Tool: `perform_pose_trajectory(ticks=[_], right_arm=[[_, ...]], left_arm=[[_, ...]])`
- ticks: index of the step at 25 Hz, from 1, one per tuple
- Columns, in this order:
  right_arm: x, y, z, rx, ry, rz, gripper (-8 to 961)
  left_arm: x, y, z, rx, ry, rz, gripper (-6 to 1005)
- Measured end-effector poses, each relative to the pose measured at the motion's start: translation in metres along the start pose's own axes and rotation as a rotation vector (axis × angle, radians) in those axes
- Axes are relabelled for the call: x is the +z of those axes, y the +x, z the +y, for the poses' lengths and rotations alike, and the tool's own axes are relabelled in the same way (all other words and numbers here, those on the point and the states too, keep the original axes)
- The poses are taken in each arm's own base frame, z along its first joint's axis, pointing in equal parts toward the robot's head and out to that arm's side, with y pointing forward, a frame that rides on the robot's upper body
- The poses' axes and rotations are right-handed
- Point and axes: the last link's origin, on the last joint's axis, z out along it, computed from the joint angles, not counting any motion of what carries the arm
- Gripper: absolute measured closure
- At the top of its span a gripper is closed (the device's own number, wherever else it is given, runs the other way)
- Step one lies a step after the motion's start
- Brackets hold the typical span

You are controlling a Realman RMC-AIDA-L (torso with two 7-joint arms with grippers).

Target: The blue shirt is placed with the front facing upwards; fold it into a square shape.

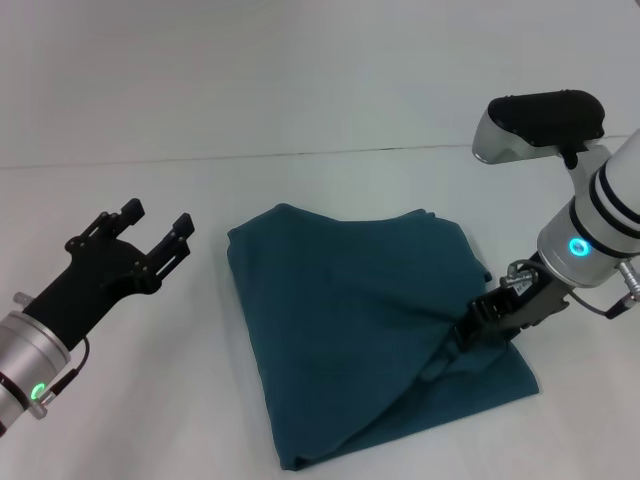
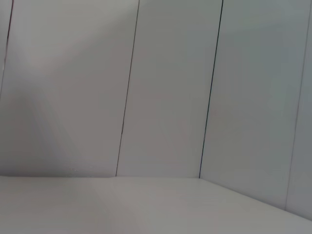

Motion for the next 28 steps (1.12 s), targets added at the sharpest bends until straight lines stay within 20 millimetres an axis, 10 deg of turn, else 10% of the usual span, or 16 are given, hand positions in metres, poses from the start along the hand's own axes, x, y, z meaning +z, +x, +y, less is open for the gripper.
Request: perform_pose_trajectory(ticks=[23,28], right_arm=[[0.026,-0.004,0.005,-0.003,0.012,0.054,323],[0.026,-0.004,0.005,-0.016,0.029,0.063,489]], left_arm=[[-0.002,-0.002,0.000,0.011,-0.001,-0.006,279],[-0.002,-0.002,0.001,0.011,-0.003,-0.005,278]])
